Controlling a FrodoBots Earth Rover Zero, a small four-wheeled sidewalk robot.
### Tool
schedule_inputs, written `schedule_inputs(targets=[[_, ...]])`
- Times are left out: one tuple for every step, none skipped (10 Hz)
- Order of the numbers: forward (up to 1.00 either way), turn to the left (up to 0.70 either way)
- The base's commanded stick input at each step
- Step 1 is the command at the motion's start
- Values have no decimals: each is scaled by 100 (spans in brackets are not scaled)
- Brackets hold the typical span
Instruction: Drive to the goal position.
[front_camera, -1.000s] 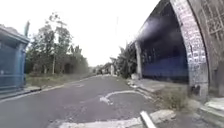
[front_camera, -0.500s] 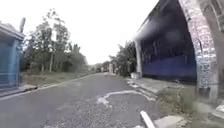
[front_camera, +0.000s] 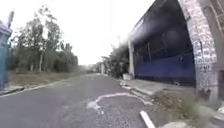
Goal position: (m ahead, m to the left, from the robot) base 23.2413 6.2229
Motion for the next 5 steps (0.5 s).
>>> schedule_inputs(targets=[[50, 0], [50, 0], [50, 0], [50, 0], [50, 0]])
